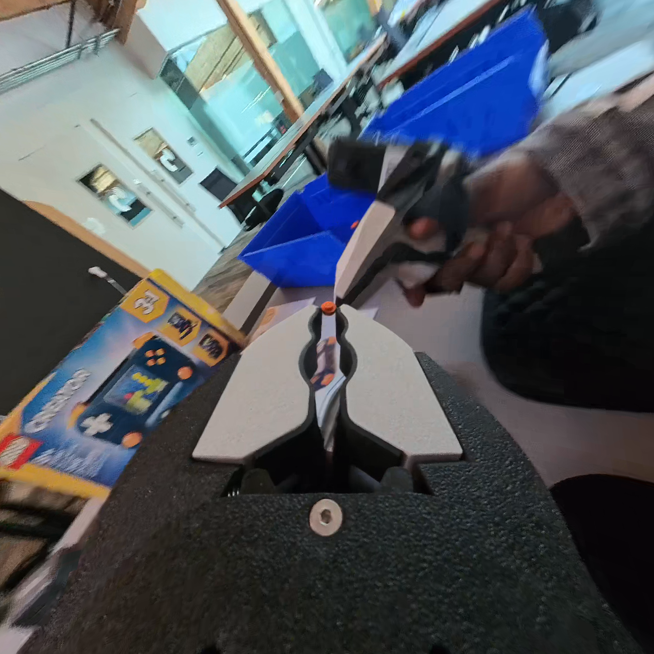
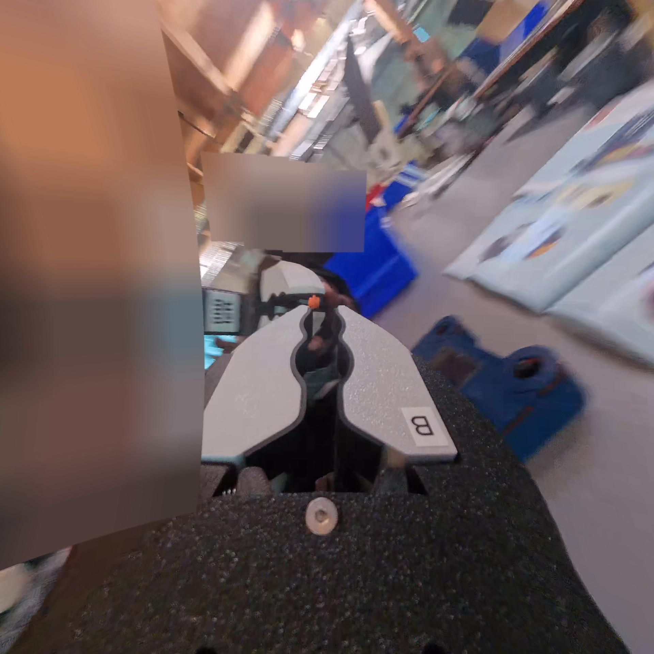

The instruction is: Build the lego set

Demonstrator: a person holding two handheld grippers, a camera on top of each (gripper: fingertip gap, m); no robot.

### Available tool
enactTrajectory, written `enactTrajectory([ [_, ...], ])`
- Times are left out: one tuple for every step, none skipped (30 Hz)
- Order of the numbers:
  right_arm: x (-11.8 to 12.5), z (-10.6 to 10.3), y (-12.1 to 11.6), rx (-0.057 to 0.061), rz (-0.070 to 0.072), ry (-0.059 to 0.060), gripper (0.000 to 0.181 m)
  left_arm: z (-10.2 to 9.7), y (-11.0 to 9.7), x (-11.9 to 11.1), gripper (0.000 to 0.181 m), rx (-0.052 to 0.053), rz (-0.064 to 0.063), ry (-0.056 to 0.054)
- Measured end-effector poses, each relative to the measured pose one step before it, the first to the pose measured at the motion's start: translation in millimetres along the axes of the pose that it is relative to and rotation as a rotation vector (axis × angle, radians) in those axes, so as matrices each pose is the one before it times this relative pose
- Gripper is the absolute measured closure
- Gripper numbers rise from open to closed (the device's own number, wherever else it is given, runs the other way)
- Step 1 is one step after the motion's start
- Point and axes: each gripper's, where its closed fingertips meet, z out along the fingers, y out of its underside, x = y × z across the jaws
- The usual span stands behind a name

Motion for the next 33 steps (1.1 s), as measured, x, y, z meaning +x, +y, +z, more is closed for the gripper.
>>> enactTrajectory([
  [1.84, -0.4, -3.54, -0.0091, -0.1461, 0.097, 0.172, 0.31, 5.41, -3.62, 0.174, -0.0476, 0.0483, -0.0408],
  [1.11, 0.28, -2.7, -0.023, -0.1529, 0.0981, 0.173, 0.43, 3.9, -1.79, 0.174, -0.0346, 0.0414, -0.0306],
  [-0.19, 0.92, -2.34, -0.0269, -0.1423, 0.0865, 0.175, 0.61, 2.9, -1.12, 0.174, -0.0284, 0.033, -0.0271],
  [-0.78, 1.43, -2.02, -0.0281, -0.1136, 0.0708, 0.177, 0.74, 3.05, -0.85, 0.174, -0.0298, 0.0313, -0.025],
  [-0.27, 1.92, -0.4, -0.0333, -0.0807, 0.0572, 0.178, 0.89, 2.4, -0.31, 0.174, -0.0261, 0.0365, -0.0221],
  [-0.21, 2.28, 1.2, -0.0347, -0.0531, 0.0395, 0.178, 0.72, 1.74, -0.3, 0.174, -0.0224, 0.0387, -0.021],
  [-1.98, 2.45, 1.24, -0.025, -0.0357, 0.0167, 0.178, 0.71, 1.55, 0.0, 0.174, -0.0223, 0.0349, -0.0164],
  [-1.45, 2.6, 1.36, -0.0175, -0.0184, 0.0117, 0.178, 0.86, 1.03, 1.08, 0.174, -0.0186, 0.0305, -0.0078],
  [-0.24, 2.15, 1.63, -0.0162, -0.0127, 0.0137, 0.178, 0.52, 0.1, 1.31, 0.174, -0.0107, 0.0251, -0.0052],
  [0.54, 1.86, 2.26, -0.0188, -0.0151, 0.0162, 0.177, 0.06, -1.1, 0.71, 0.174, -0.0006, 0.0157, -0.0074],
  [1.52, 0.91, 1.25, -0.0115, -0.0129, 0.0208, 0.176, -0.24, -0.26, 0.21, 0.174, -0.0042, 0.0086, -0.0056],
  [1.05, 0.22, 0.48, -0.0069, -0.0144, 0.0166, 0.176, -0.05, 0.88, 0.19, 0.174, -0.0087, 0.0093, -0.0037],
  [0.72, 0.11, 1.02, -0.0101, -0.0151, 0.0136, 0.176, -0.48, -0.28, -0.38, 0.174, -0.0003, 0.0044, -0.0053],
  [0.45, 0.03, 1.1, -0.0101, -0.0158, 0.012, 0.176, -0.43, -0.34, -0.54, 0.174, -0.0012, 0.0002, -0.005],
  [-0.67, 0.16, 0.53, -0.0054, -0.0142, 0.0052, 0.176, -0.15, 0.19, -0.22, 0.174, -0.0043, 0.0004, -0.0011],
  [-1.12, 0.06, 0.03, -0.0017, -0.0088, -0.0012, 0.179, -0.06, -0.11, 0.39, 0.174, -0.0016, 0.0049, 0.0007],
  [-0.31, 0.13, 0.21, -0.0025, -0.0024, -0.0008, 0.179, -0.1, -0.36, 0.13, 0.174, 0.002, 0.0115, -0.0035],
  [0.01, 0.19, 0.43, -0.0055, 0.0037, -0.0037, 0.179, -0.06, 0.07, -0.05, 0.174, -0.0012, 0.0155, -0.0064],
  [-0.06, 0.22, 1.0, -0.009, 0.0093, -0.0067, 0.179, 0.08, 0.08, 0.45, 0.174, -0.002, 0.0143, -0.0041],
  [-0.13, 0.35, 1.0, -0.0087, 0.0088, -0.0076, 0.179, 0.12, 0.04, 0.82, 0.174, -0.0029, 0.0157, -0.0018],
  [-0.21, 0.18, 0.94, -0.0067, 0.0048, -0.0071, 0.178, 0.02, 0.24, 0.51, 0.174, -0.0033, 0.0203, -0.0027],
  [-0.16, 0.37, 1.64, -0.0101, 0.0051, -0.0054, 0.179, 0.04, 0.34, 1.21, 0.174, -0.0041, 0.0183, 0.0027],
  [-0.02, 0.5, 1.56, -0.0109, 0.0029, -0.0026, 0.179, 0.13, 0.52, 1.4, 0.174, -0.0055, 0.0153, 0.0038],
  [0.02, 0.48, 1.32, -0.0086, 0.0027, -0.0024, 0.179, 0.36, 0.59, 1.13, 0.174, -0.0055, 0.0154, 0.0016],
  [-0.07, 0.5, 0.98, -0.0035, 0.0052, -0.0053, 0.178, 0.06, 0.38, 0.78, 0.174, -0.0043, 0.0182, -0.0009],
  [-0.06, 0.37, 0.75, -0.0008, 0.0065, -0.0073, 0.178, 0.03, 0.31, 0.62, 0.175, -0.0014, 0.013, -0.0009],
  [-0.37, -0.02, 0.51, 0.0029, 0.0045, -0.0102, 0.178, -0.18, -0.02, 0.59, 0.175, 0.0029, 0.0019, 0.0011],
  [-0.64, -0.5, -0.2, 0.0085, 0.0028, -0.0125, 0.178, -0.62, -0.56, -0.15, 0.175, 0.0095, -0.0047, -0.0009],
  [-0.82, -0.65, -0.45, 0.0104, 0.0038, -0.0105, 0.178, -0.92, -0.72, -0.47, 0.175, 0.0085, -0.0092, -0.0002],
  [-0.5, -0.26, -0.17, 0.0086, 0.0021, -0.0049, 0.178, -0.54, -0.26, -0.23, 0.174, 0.0028, -0.0088, 0.0021],
  [-0.18, 0.02, 0.41, 0.0042, -0.0024, -0.0025, 0.178, -0.28, 0.13, 0.27, 0.174, -0.0013, -0.006, 0.0035],
  [-0.14, 0.29, 0.88, 0.0017, -0.0017, -0.0031, 0.178, -0.09, 0.46, 0.83, 0.174, -0.0031, -0.002, 0.004],
  [-0.36, 0.43, 0.82, 0.0022, 0.0035, -0.0075, 0.179, -0.06, 0.64, 0.79, 0.174, -0.0015, -0.0058, 0.0027],
])
